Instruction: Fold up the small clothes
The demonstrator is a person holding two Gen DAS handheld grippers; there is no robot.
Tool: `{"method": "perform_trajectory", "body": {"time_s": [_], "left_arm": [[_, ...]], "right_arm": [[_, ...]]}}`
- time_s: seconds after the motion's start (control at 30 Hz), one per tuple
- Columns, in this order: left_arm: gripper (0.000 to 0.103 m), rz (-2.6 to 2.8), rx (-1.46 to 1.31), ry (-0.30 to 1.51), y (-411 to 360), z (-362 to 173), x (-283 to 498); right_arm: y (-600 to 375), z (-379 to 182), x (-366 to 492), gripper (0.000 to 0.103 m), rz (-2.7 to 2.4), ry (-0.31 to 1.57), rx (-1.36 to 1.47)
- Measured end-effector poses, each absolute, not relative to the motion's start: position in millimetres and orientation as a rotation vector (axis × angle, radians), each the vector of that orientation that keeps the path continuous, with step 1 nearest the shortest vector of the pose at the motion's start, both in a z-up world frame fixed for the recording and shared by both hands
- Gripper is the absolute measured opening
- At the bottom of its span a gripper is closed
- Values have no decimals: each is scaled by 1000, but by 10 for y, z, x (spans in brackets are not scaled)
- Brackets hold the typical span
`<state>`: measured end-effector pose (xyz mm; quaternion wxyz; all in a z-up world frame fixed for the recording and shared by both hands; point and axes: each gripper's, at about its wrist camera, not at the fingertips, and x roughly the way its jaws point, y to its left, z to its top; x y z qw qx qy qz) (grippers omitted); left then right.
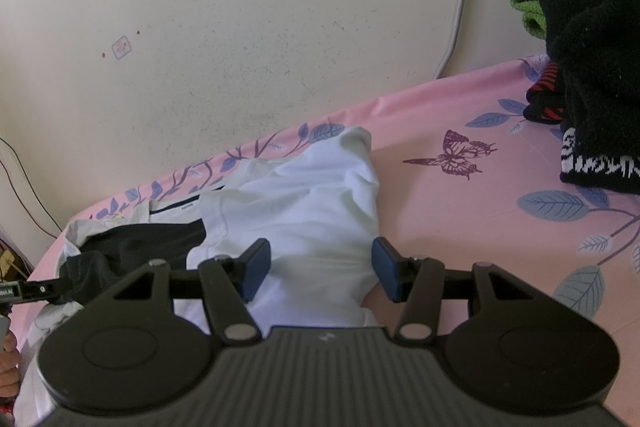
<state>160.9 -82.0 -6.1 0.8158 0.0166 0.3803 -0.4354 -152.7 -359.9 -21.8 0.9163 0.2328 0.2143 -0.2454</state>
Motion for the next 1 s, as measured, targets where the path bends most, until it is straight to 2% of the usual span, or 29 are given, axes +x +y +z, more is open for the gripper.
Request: {"method": "perform_trajectory", "body": {"time_s": [0.2,0.23,0.27,0.4,0.47,0.57,0.67,0.7,0.73,0.77,0.87,0.97,1.0], "left_arm": [[69,-916,74,805,-809,-28,1592],[69,-913,75,805,-770,-5,1599],[69,-900,66,803,-707,37,1609],[74,-860,18,705,-402,296,1558],[79,-873,13,659,-318,386,1511],[79,-873,53,631,-337,436,1446],[79,-864,101,645,-413,400,1422],[79,-856,110,661,-446,366,1421],[76,-853,112,684,-471,324,1433],[73,-850,111,717,-497,275,1451],[66,-800,104,779,-458,213,1444],[68,-819,34,766,-206,356,1305],[68,-825,21,752,-93,432,1219]], "right_arm": [[-3583,-212,-1516,46,-510,445,474],[-3578,-207,-1518,51,-525,443,473],[-3576,-192,-1536,52,-556,438,472],[-3508,33,-1846,52,-539,343,422],[-3405,152,-1921,52,-537,372,315],[-3227,210,-1988,51,-513,434,195],[-3179,108,-2032,50,-469,493,193],[-3168,49,-2019,37,-465,510,181],[-3169,-27,-1977,4,-469,546,157],[-3188,-108,-1922,0,-479,590,136],[-3234,-188,-1926,0,-527,576,115],[-3250,-125,-1994,0,-533,565,155],[-3238,-89,-2051,5,-519,559,174]]}}
